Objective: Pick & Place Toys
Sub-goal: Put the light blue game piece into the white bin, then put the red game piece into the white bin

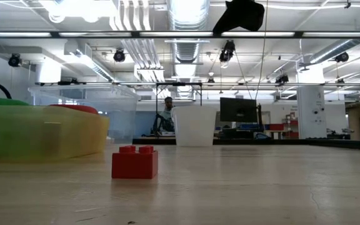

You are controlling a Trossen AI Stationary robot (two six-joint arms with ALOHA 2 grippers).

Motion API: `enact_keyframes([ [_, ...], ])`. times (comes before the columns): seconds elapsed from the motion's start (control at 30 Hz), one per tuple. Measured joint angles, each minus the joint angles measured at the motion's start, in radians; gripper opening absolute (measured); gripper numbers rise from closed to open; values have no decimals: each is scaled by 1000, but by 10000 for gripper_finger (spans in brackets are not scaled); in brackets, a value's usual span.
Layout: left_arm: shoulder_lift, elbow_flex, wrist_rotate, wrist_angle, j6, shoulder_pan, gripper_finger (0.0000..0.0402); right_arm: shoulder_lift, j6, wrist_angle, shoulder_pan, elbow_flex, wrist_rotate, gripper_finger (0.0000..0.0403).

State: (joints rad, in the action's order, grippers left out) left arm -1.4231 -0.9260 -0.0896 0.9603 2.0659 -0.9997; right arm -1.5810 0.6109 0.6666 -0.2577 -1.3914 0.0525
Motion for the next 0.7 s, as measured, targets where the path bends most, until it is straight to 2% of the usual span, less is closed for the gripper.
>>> enact_keyframes([
  [0.13,0,0,0,-16,1,0,106,0,0,0,0,0,0,348],
  [0.23,0,0,0,-16,4,0,129,0,0,0,0,0,0,348],
  [0.43,0,0,0,-16,63,0,219,0,-1,0,0,0,0,348],
  [0.7,0,-1,0,-27,64,0,332,0,-49,-3,-5,0,0,348],
])
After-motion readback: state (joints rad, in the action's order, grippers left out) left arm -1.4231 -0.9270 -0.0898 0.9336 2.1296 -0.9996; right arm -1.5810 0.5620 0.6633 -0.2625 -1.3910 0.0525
